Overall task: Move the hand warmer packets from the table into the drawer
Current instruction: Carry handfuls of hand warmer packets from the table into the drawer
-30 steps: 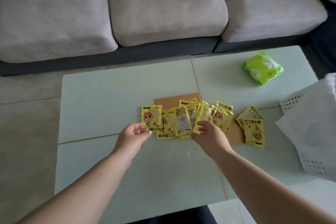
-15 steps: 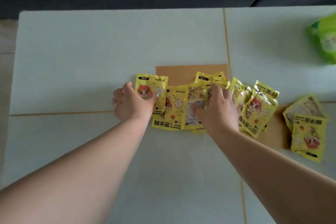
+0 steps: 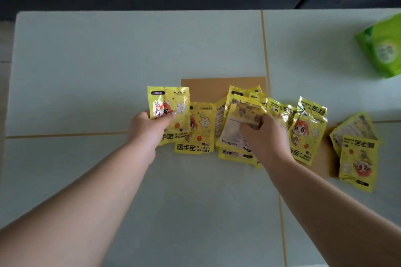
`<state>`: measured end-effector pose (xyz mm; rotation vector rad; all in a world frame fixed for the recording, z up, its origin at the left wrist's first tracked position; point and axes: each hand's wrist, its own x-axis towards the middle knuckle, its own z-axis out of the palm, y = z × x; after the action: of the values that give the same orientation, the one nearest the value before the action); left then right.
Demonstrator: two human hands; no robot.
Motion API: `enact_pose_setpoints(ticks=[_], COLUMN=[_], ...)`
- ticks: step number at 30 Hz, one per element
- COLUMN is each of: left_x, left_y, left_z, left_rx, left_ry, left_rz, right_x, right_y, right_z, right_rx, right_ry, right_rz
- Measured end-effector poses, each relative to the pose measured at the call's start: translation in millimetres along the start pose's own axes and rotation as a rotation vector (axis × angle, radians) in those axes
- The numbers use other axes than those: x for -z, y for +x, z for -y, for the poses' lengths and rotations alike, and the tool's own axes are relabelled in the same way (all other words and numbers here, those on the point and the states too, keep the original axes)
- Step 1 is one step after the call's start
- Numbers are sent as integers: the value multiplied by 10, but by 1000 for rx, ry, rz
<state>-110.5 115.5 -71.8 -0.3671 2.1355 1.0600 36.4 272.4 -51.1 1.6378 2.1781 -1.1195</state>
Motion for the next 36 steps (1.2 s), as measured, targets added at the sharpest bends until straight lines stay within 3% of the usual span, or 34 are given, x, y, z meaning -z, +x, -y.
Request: enact_pose_setpoints(ticks=[4,11,20,25,32,36], left_x=[-79,-504,-481,-374,-316,-313], left_y=[-217,-322,-326,-376,-470,-518], left_z=[160,351,366,317,240,66], left_rx=[8,-184,-197,-99,-89,-25], left_ry=[-25,214,212,112,-48,-261], left_rz=[118,-204,-159,-183,6,126], right_x=[-28,-234,-303,-258,-140,20], right_y=[-129,-192,-217,-186,-319,-426], right_z=[-130,-84,-118,-124,-293,-449], right_rx=[-8,3,113,49,99,53], right_ry=[-100,-135,-67,-9,153,336], right_rz=[-7,-66,-114,-106,32,-57])
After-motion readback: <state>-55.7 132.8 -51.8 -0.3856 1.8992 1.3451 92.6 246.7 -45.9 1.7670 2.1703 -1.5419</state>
